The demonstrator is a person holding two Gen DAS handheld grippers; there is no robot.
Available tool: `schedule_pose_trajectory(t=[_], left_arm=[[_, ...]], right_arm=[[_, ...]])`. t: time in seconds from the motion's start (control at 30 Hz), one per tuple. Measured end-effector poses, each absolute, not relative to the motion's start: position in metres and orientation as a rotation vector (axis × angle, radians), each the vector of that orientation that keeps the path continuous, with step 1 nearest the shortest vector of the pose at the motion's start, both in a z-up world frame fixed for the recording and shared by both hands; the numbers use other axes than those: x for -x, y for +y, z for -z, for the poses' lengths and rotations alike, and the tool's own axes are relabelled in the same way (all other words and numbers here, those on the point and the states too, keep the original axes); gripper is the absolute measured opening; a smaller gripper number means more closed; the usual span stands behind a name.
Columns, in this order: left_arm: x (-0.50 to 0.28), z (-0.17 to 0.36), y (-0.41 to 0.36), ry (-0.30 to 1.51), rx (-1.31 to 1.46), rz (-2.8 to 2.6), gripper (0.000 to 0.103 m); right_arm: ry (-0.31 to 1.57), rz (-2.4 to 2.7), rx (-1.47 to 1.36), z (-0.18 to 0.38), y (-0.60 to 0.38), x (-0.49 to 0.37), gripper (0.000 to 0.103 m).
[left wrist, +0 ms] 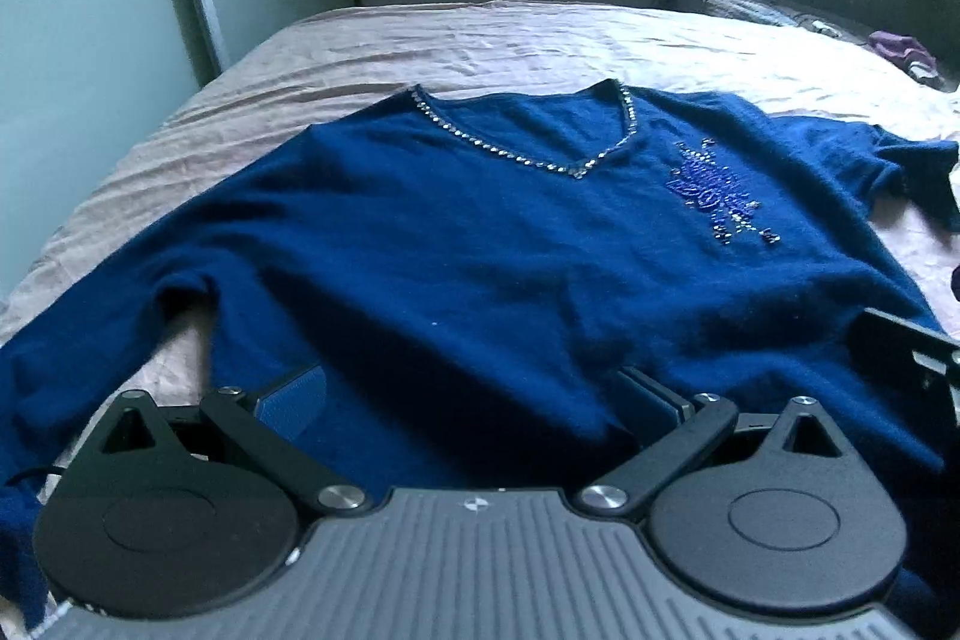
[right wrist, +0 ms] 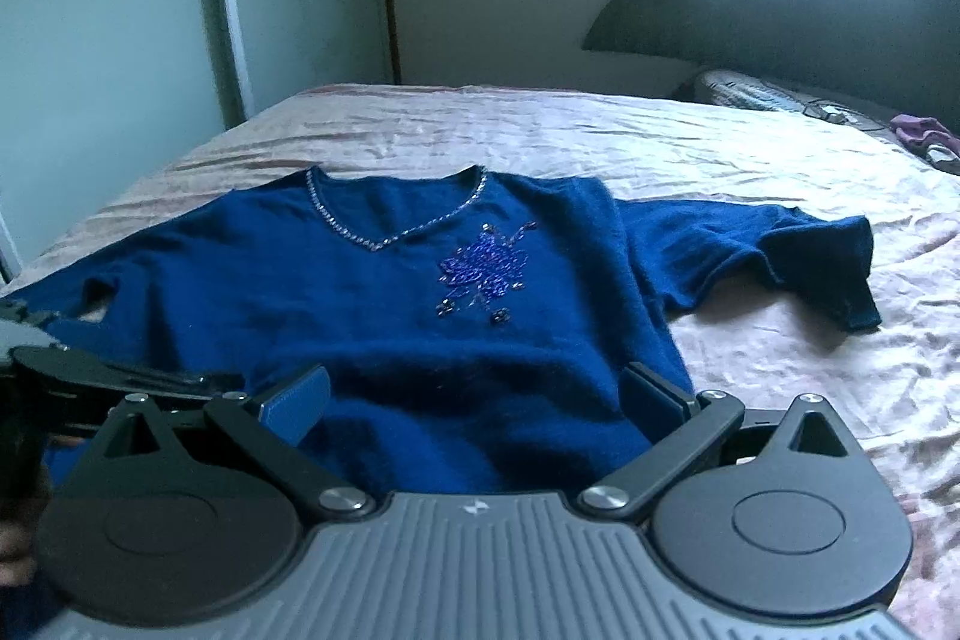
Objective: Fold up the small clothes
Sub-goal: 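Move the right gripper toward the sweater's sleeve cuff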
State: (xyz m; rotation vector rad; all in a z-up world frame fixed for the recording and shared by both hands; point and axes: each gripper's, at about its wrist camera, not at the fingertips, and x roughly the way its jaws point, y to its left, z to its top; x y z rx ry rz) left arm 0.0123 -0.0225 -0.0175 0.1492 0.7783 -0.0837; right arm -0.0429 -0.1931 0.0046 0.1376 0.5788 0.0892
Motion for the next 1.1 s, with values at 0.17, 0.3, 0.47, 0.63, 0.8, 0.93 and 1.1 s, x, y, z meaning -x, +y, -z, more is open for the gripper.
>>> schedule_pose_trajectory(t=[0.17,0.3,0.47,0.63,0.8,0.93,1.1], left_arm=[[-0.009,0.018,-0.027,0.772,-0.168,0.079,0.102],[-0.009,0.018,-0.030,0.766,-0.182,0.078,0.102],[-0.008,0.019,-0.033,0.757,-0.211,0.064,0.102],[-0.008,0.020,-0.031,0.766,-0.188,0.074,0.103],[-0.008,0.020,-0.032,0.770,-0.189,0.069,0.103],[-0.009,0.022,-0.031,0.777,-0.185,0.065,0.103],[-0.013,0.024,-0.033,0.785,-0.185,0.063,0.103]], right_arm=[[0.562,-0.101,-0.181,-0.005,-0.201,0.044,0.103],[0.574,-0.105,-0.213,-0.002,-0.206,0.042,0.103],[0.568,-0.124,-0.274,0.001,-0.212,0.043,0.103],[0.573,-0.115,-0.252,0.003,-0.210,0.043,0.103],[0.537,-0.136,-0.226,0.001,-0.207,0.046,0.103],[0.466,-0.129,-0.217,-0.002,-0.209,0.052,0.103],[0.449,-0.135,-0.206,-0.004,-0.209,0.052,0.103]])
